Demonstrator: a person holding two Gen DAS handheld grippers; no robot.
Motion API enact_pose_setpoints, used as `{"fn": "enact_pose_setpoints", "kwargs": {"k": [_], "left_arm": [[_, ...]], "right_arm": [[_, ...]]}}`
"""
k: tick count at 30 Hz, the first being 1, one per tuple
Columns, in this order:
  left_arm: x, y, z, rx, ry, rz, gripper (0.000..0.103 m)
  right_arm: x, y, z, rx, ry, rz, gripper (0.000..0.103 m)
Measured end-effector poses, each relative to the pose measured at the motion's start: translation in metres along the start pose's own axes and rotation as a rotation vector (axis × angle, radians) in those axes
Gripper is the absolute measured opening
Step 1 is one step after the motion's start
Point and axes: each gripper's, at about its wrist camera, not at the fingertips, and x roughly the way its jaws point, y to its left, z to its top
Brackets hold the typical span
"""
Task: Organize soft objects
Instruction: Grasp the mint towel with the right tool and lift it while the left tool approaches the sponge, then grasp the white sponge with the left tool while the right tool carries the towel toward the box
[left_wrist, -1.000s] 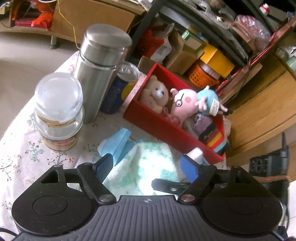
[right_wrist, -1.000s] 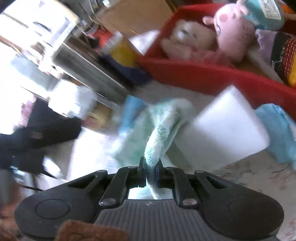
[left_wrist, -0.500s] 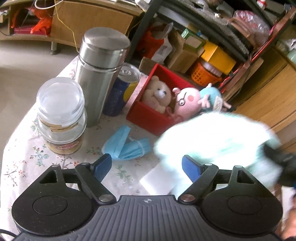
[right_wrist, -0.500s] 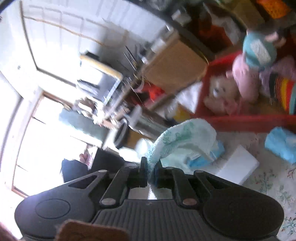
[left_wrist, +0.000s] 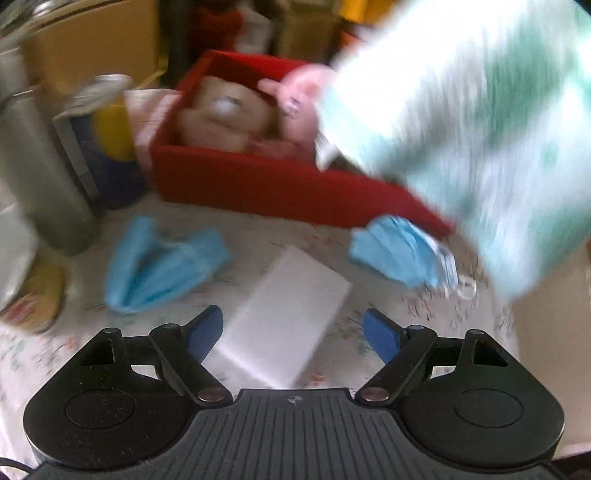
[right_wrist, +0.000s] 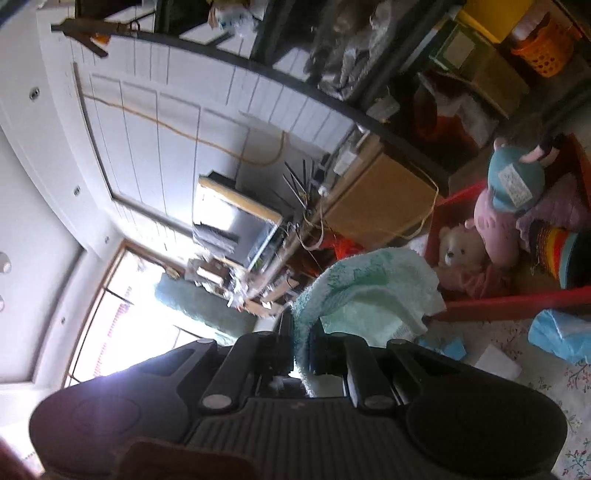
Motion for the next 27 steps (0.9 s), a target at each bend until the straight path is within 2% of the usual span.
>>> {"fn": "enact_pose_setpoints", "kwargs": {"k": [3, 8, 11, 15, 17, 18, 20, 21, 22, 24, 27], "left_arm": [[0.016, -0.011, 0.003, 0.049, 0.019, 0.061, 0.081], [0.035, -0.009, 0.007, 0.048, 0.071, 0.072, 0.081], [0.044, -0.014, 0.005, 0.099, 0.079, 0.125, 0.082], [0.053, -0.004, 0.008, 0.047, 0.095, 0.149, 0.083], [0.050, 0.000, 0.012, 0.006, 0.091, 0.142, 0.070], [0.048, 0.002, 0.014, -0.007, 0.087, 0.136, 0.067], [0.045, 0.010, 0.016, -0.051, 0.078, 0.137, 0.052], [0.043, 0.016, 0.018, -0.082, 0.073, 0.138, 0.038], [0.042, 0.021, 0.019, -0.107, 0.073, 0.126, 0.031], [0.037, 0.033, 0.018, -0.185, 0.068, 0.065, 0.028], [0.028, 0.036, 0.019, -0.187, 0.049, 0.054, 0.027]], "right_arm": [[-0.006, -0.002, 0.002, 0.001, -0.011, -0.007, 0.000], [-0.019, -0.012, 0.006, 0.028, -0.027, -0.026, 0.000], [-0.023, -0.015, 0.007, 0.035, -0.034, -0.032, 0.000], [-0.024, -0.015, 0.006, 0.035, -0.034, -0.034, 0.000], [-0.023, -0.015, 0.006, 0.037, -0.032, -0.037, 0.000], [-0.023, -0.016, 0.006, 0.037, -0.031, -0.038, 0.000], [-0.022, -0.017, 0.007, 0.040, -0.033, -0.045, 0.000], [-0.021, -0.018, 0.007, 0.043, -0.032, -0.047, 0.000], [-0.021, -0.019, 0.007, 0.045, -0.032, -0.050, 0.000], [-0.020, -0.019, 0.007, 0.047, -0.029, -0.056, 0.000], [-0.019, -0.020, 0.007, 0.050, -0.026, -0.061, 0.000]]}}
